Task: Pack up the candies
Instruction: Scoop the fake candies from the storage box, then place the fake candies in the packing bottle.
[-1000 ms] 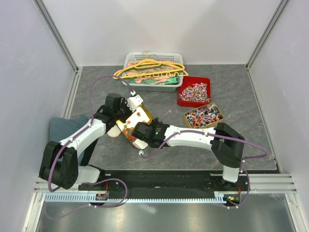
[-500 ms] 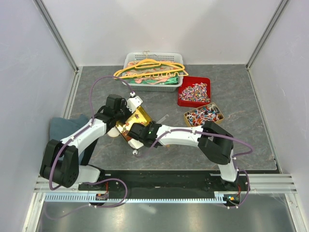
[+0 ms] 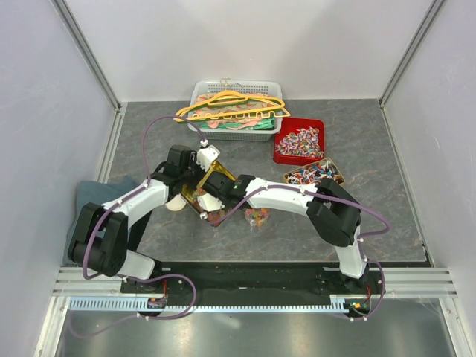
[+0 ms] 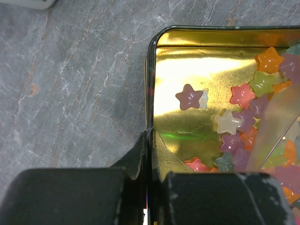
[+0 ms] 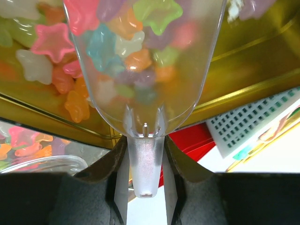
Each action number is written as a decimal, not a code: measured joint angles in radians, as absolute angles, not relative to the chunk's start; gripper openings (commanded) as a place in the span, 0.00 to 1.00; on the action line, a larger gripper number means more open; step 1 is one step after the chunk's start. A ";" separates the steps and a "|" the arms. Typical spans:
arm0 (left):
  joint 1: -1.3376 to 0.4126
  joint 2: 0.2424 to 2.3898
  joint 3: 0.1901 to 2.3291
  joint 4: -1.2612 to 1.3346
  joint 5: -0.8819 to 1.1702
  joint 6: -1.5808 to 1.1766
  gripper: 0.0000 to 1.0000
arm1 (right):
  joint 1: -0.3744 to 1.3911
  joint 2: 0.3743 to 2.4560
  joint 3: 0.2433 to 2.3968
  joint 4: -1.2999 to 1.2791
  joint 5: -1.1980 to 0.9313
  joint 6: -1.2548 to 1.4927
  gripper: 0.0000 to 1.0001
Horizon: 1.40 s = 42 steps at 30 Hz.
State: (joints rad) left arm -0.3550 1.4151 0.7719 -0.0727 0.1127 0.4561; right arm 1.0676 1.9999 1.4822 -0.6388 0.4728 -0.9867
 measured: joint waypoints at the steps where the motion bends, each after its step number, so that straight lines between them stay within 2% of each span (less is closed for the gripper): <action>1: -0.354 1.425 0.774 -0.072 0.111 0.453 0.02 | 1.061 1.998 1.482 -0.640 0.467 -0.980 0.00; 14: -0.271 1.522 0.847 -0.075 0.128 0.407 0.02 | 0.930 1.896 1.457 -0.622 0.384 -0.888 0.00; 24: -0.193 1.643 0.969 -0.089 0.155 0.352 0.02 | 0.905 1.816 1.432 -0.611 0.327 -0.842 0.00; 42: -0.014 1.785 1.087 -0.125 0.239 0.274 0.02 | 0.884 1.416 1.169 -0.781 0.355 -0.807 0.00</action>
State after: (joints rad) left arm -0.0135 1.7851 1.0874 -0.1253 0.2390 0.2737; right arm 0.8837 1.4162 1.1690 -0.7811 0.3553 -0.8070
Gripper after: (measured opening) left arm 0.040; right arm 0.349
